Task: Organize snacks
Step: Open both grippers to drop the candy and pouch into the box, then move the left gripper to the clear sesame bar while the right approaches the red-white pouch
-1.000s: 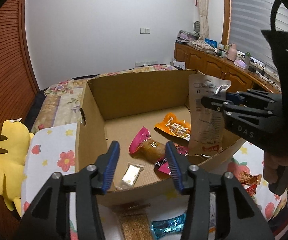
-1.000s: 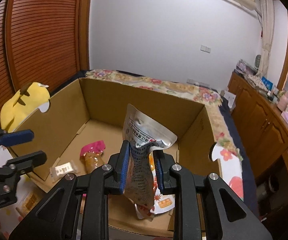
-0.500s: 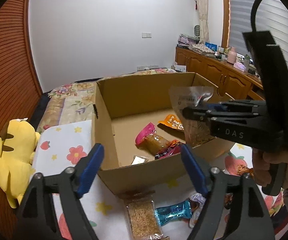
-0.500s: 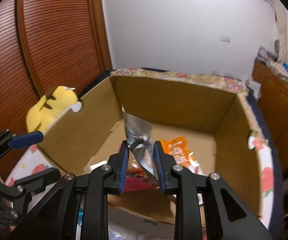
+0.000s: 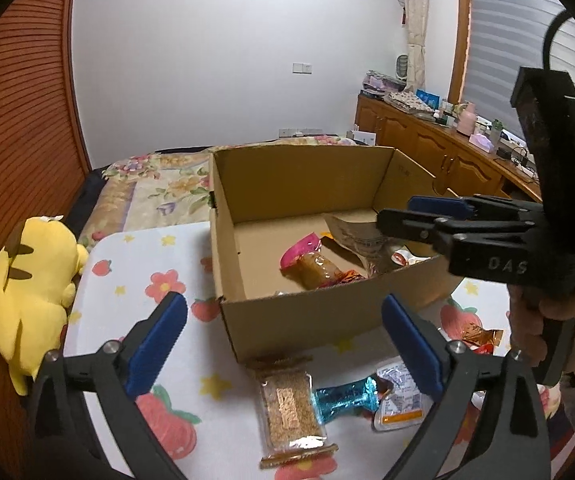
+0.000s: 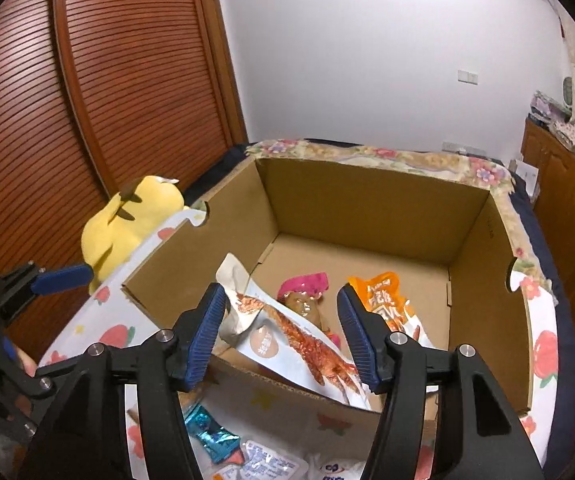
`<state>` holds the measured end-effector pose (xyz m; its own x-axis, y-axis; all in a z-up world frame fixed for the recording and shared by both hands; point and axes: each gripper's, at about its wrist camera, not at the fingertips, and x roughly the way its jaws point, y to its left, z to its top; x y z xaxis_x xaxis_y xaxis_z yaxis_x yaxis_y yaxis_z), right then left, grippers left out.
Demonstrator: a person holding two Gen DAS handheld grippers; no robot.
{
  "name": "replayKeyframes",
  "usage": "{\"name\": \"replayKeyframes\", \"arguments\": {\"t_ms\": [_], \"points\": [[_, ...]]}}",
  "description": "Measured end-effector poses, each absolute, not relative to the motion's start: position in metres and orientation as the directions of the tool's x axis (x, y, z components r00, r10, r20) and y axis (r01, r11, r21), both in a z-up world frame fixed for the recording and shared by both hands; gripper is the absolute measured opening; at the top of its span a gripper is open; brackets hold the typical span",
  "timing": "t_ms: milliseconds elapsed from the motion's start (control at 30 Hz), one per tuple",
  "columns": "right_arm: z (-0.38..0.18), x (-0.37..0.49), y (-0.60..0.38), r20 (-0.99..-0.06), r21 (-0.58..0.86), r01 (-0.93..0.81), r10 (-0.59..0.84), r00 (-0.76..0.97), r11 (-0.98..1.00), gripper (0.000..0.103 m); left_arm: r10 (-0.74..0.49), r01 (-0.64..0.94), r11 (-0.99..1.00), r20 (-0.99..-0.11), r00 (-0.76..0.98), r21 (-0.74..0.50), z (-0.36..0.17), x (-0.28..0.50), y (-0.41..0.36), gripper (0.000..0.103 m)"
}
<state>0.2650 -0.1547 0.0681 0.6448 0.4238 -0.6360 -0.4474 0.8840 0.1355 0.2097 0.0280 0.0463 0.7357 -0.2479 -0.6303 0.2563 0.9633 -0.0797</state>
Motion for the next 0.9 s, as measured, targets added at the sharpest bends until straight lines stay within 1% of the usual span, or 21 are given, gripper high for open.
{"name": "replayKeyframes", "arguments": {"t_ms": [167, 300, 367, 567, 700, 800, 900], "points": [[0.072, 0.258, -0.160, -0.628, 0.126, -0.448, 0.421, 0.654, 0.885, 0.059, -0.236, 0.242, 0.967, -0.630, 0.740, -0.078, 0.047, 0.200, 0.034, 0.099], [0.077, 0.250, -0.171, -0.621, 0.141, -0.444, 0.429, 0.656, 0.885, 0.059, -0.221, 0.241, 0.969, -0.619, 0.754, -0.054, 0.047, 0.188, 0.036, 0.099], [0.080, 0.242, -0.176, -0.615, 0.138, -0.442, 0.426, 0.663, 0.886, 0.059, -0.210, 0.234, 0.971, -0.603, 0.770, -0.039, 0.046, 0.181, 0.038, 0.099], [0.082, 0.207, -0.201, -0.608, 0.119, -0.441, 0.417, 0.676, 0.890, 0.060, -0.204, 0.233, 0.972, -0.594, 0.778, -0.029, 0.038, 0.167, 0.040, 0.099], [0.072, 0.180, -0.218, -0.617, 0.094, -0.432, 0.393, 0.682, 0.897, 0.062, -0.206, 0.246, 0.969, -0.596, 0.776, -0.014, 0.027, 0.160, 0.036, 0.099], [0.055, 0.163, -0.231, -0.641, 0.076, -0.418, 0.366, 0.675, 0.905, 0.062, -0.206, 0.263, 0.965, -0.602, 0.772, 0.007, 0.019, 0.153, 0.032, 0.099], [0.035, 0.151, -0.240, -0.669, 0.064, -0.395, 0.333, 0.664, 0.916, 0.062, -0.236, 0.301, 0.954, -0.615, 0.753, 0.003, 0.009, 0.148, 0.028, 0.099]]}}
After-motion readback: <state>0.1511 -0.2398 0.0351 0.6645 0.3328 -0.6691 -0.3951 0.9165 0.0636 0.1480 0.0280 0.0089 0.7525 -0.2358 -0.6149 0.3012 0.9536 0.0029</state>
